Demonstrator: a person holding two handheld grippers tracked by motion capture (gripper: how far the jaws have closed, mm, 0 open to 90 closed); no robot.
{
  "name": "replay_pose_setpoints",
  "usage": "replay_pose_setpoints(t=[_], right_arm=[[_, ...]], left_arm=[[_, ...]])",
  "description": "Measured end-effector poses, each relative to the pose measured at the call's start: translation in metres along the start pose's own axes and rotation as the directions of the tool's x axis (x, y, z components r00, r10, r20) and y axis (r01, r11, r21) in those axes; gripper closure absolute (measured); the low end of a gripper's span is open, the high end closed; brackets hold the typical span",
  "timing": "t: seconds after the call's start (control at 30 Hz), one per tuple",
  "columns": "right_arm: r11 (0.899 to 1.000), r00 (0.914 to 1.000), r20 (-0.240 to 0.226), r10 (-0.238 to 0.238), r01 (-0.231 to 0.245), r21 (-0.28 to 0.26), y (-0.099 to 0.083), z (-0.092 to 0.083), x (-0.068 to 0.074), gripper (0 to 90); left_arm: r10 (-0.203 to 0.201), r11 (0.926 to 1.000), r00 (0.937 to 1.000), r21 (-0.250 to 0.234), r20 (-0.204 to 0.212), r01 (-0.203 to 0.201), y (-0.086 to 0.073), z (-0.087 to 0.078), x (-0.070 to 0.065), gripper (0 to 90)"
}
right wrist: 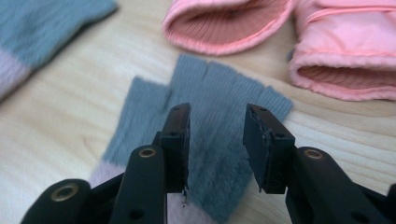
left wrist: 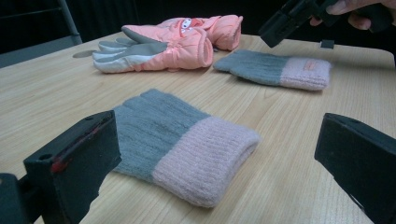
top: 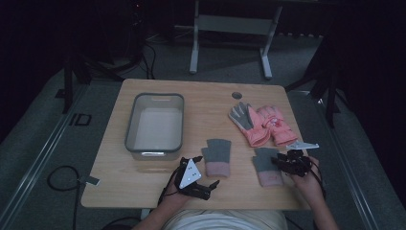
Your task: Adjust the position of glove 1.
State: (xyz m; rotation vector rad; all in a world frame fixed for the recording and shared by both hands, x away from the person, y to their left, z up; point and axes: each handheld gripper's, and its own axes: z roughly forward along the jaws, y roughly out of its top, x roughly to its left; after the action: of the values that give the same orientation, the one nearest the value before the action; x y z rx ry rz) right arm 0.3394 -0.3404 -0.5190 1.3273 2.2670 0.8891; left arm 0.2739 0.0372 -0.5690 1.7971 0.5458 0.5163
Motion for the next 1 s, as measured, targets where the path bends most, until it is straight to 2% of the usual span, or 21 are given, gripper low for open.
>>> replay_pose_setpoints(t=[0.07,0.13,0.17,0.3,0.4,0.53,0.57,0.8,1.0], right_arm=[[0.999,0.9987,-0.035,-0.037,0.038,0.016,-0.001,0.001,-0.004,63.1],[0.996,0.9951,-0.042,-0.089,0.090,0.026,-0.002,0.002,-0.005,62.7],[0.994,0.9938,-0.048,-0.100,0.101,0.032,-0.004,0.003,-0.006,62.7],[0.994,0.9902,-0.094,-0.103,0.107,0.036,-0.009,0.007,-0.006,59.6],[0.995,0.9903,-0.099,-0.097,0.100,0.024,-0.011,0.010,-0.005,57.9],[0.992,0.9915,-0.065,-0.113,0.116,0.045,-0.016,0.018,-0.002,57.6],[0.994,0.9925,-0.064,-0.104,0.106,0.035,-0.017,0.018,-0.002,58.5],[0.995,0.9960,-0.014,-0.088,0.089,0.052,-0.016,0.019,0.004,78.6],[0.995,0.9959,0.018,-0.089,0.087,0.057,-0.013,0.016,0.008,84.0]], left_arm=[[-0.007,1.0000,1.0000,0.000,0.001,0.007,0.000,0.000,0.001,0.0],[-0.008,1.0000,1.0000,0.000,0.001,0.008,0.000,0.000,0.001,0.0],[-0.006,1.0000,1.0000,-0.002,-0.001,0.006,0.000,-0.001,0.001,0.0],[0.000,1.0000,1.0000,-0.001,-0.002,0.000,0.000,0.000,0.000,0.0],[-0.004,1.0000,1.0000,-0.001,-0.003,0.004,0.000,-0.001,0.001,0.0],[-0.002,1.0000,1.0000,-0.003,-0.006,0.002,0.000,-0.001,0.000,0.0],[0.000,1.0000,1.0000,-0.003,-0.006,0.000,0.000,-0.001,0.000,0.0],[0.000,1.0000,1.0000,-0.002,-0.006,0.000,0.000,0.000,0.000,0.0],[-0.007,1.0000,1.0000,-0.002,-0.005,0.007,0.000,-0.001,0.001,0.0]])
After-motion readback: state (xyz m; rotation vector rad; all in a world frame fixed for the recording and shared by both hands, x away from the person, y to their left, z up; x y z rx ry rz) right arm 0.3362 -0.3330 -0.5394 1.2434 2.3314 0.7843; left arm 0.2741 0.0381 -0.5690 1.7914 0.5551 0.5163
